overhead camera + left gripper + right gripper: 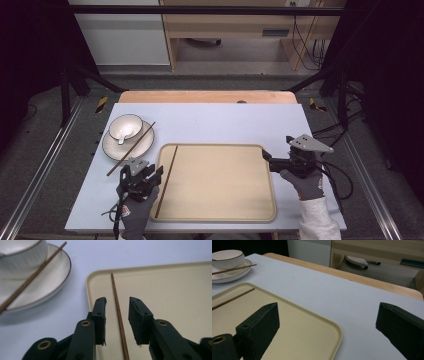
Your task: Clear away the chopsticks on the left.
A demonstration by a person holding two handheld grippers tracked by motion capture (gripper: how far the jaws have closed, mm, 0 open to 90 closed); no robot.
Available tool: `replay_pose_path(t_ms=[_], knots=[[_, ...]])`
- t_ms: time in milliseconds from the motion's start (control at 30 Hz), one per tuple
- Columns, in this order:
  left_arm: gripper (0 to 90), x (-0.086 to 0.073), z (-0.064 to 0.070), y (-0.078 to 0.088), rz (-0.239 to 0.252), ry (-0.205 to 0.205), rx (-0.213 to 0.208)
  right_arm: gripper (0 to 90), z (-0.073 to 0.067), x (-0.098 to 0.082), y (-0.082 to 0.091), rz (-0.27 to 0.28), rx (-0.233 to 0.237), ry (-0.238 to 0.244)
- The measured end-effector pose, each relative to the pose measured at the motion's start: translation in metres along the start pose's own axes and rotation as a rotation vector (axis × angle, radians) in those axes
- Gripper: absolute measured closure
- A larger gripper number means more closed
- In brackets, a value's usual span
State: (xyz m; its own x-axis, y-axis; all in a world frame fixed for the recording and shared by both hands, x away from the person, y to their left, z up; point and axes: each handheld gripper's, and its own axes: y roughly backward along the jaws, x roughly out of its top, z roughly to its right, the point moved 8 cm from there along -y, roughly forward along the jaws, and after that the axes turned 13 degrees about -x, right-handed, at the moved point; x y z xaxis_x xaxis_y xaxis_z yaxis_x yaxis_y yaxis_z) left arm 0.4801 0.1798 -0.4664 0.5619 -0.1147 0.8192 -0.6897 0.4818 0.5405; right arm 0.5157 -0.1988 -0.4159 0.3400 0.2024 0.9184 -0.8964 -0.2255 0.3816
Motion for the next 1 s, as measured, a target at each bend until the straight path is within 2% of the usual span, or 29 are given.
replay_pose_path(t_ms=[100, 200, 367, 433, 667, 733, 833, 1000], knots=[[60.8, 0.015, -0.004, 0.005, 0.006, -0.037, -0.024, 5.2, 0.000, 0.000, 0.000, -0.003, -0.001, -0.001], [55.9, 0.026, -0.006, 0.009, 0.013, -0.067, -0.098, 5.2, 0.000, 0.000, 0.000, -0.003, -0.001, -0.002], [47.9, 0.033, -0.021, 0.013, -0.007, -0.102, -0.124, 5.1, 0.001, 0.000, 0.000, -0.001, -0.003, 0.000], [45.5, 0.032, -0.030, 0.015, -0.020, -0.135, -0.106, 5.1, 0.001, 0.000, 0.000, -0.003, -0.005, 0.002], [37.9, 0.019, -0.053, 0.017, -0.048, -0.160, -0.094, 5.0, 0.001, -0.001, 0.000, -0.006, -0.008, 0.005], [36.6, 0.015, -0.061, 0.017, -0.055, -0.156, -0.076, 5.0, 0.001, -0.001, -0.001, -0.010, -0.008, 0.005], [33.9, 0.010, -0.076, 0.015, -0.078, -0.130, -0.063, 5.0, 0.001, -0.001, -0.001, -0.008, -0.009, 0.008], [31.2, 0.006, -0.090, 0.013, -0.100, -0.123, -0.048, 5.0, 0.000, -0.002, -0.002, -0.014, -0.011, 0.013]])
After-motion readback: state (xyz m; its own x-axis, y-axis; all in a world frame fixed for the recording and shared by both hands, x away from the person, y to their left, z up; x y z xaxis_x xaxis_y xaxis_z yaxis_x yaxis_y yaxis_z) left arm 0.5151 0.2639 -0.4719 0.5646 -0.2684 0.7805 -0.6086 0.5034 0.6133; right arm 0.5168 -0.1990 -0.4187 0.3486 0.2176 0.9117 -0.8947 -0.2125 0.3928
